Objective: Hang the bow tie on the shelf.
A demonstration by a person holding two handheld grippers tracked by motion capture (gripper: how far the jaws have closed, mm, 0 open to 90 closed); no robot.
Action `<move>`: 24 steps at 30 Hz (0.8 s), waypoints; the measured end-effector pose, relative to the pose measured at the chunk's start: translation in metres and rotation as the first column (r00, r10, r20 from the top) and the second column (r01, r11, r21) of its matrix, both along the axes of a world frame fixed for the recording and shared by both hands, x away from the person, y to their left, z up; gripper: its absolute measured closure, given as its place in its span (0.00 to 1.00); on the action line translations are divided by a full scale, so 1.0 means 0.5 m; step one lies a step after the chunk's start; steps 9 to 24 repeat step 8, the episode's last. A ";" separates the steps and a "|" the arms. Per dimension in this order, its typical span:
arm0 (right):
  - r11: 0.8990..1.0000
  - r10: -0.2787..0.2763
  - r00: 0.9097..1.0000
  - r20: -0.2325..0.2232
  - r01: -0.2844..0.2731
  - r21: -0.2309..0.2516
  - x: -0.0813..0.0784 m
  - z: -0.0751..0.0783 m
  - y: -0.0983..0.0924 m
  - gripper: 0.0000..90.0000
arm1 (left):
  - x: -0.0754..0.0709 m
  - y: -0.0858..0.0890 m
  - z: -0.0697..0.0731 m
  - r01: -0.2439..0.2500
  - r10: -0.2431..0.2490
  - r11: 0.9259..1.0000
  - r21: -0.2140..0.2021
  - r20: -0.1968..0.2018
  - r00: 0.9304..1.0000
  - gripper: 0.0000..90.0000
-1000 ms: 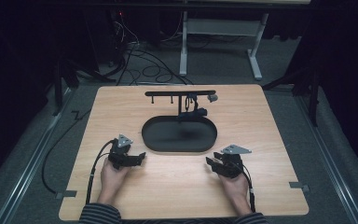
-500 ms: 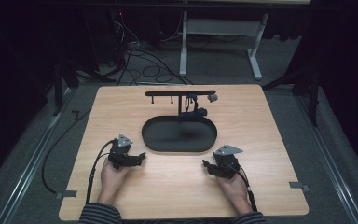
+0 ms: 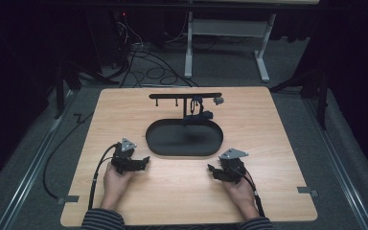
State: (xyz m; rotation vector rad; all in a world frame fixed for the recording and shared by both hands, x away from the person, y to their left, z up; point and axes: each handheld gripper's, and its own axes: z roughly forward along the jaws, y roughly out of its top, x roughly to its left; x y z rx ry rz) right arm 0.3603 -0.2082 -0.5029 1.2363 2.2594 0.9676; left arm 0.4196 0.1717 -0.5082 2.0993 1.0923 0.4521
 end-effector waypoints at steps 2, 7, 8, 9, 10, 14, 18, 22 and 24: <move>1.000 -0.001 1.000 -0.001 0.001 0.000 0.000 0.000 0.000 0.46 | 0.000 0.000 0.000 0.000 0.000 1.000 0.000 0.000 1.000 0.19; 1.000 -0.001 1.000 -0.001 0.001 0.001 0.000 0.000 0.000 0.46 | 0.000 0.000 0.000 0.000 0.000 1.000 0.000 0.000 1.000 0.19; 1.000 0.000 1.000 -0.001 0.000 0.001 0.000 0.000 0.000 0.46 | 0.000 0.000 0.000 0.000 0.000 1.000 0.000 0.000 1.000 0.19; 1.000 0.000 1.000 -0.001 0.000 0.001 0.000 0.000 0.000 0.46 | 0.000 0.000 0.000 0.000 0.000 1.000 0.000 0.000 1.000 0.19; 1.000 0.000 1.000 -0.001 0.000 0.001 0.000 0.000 0.000 0.46 | 0.000 0.000 0.000 0.000 0.000 1.000 0.000 0.000 1.000 0.19; 1.000 0.000 1.000 -0.001 0.000 0.001 0.000 0.000 0.000 0.46 | 0.000 0.000 0.000 0.000 0.000 1.000 0.000 0.000 1.000 0.19; 1.000 0.000 1.000 -0.001 0.000 0.001 0.000 0.000 0.000 0.46 | 0.000 0.000 0.000 0.000 0.000 1.000 0.000 0.000 1.000 0.19; 1.000 0.000 1.000 -0.001 0.000 0.001 0.000 0.000 0.000 0.46 | 0.000 0.000 0.000 0.000 0.000 1.000 0.000 0.000 1.000 0.19; 1.000 0.000 1.000 -0.001 0.000 0.001 0.000 0.000 0.000 0.46 | 0.000 0.000 0.000 0.000 0.000 1.000 0.000 0.000 1.000 0.19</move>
